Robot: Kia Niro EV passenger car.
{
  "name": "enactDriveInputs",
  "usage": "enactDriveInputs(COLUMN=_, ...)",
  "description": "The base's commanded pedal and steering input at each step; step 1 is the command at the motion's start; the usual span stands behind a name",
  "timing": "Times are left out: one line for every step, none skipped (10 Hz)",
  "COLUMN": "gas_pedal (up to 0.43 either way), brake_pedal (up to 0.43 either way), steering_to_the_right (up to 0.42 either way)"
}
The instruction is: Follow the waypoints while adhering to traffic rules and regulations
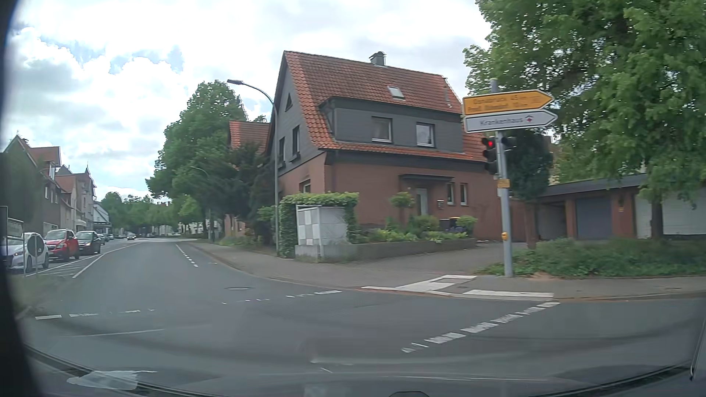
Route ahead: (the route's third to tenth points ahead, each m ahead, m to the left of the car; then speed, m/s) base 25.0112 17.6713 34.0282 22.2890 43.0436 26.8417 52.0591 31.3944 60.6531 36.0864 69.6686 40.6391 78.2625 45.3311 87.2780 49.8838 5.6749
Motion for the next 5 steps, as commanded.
enactDriveInputs(gas_pedal=0.299, brake_pedal=0.000, steering_to_the_right=-0.425)
enactDriveInputs(gas_pedal=0.299, brake_pedal=0.000, steering_to_the_right=-0.424)
enactDriveInputs(gas_pedal=0.299, brake_pedal=0.000, steering_to_the_right=-0.418)
enactDriveInputs(gas_pedal=0.299, brake_pedal=0.000, steering_to_the_right=-0.407)
enactDriveInputs(gas_pedal=0.299, brake_pedal=0.000, steering_to_the_right=-0.392)
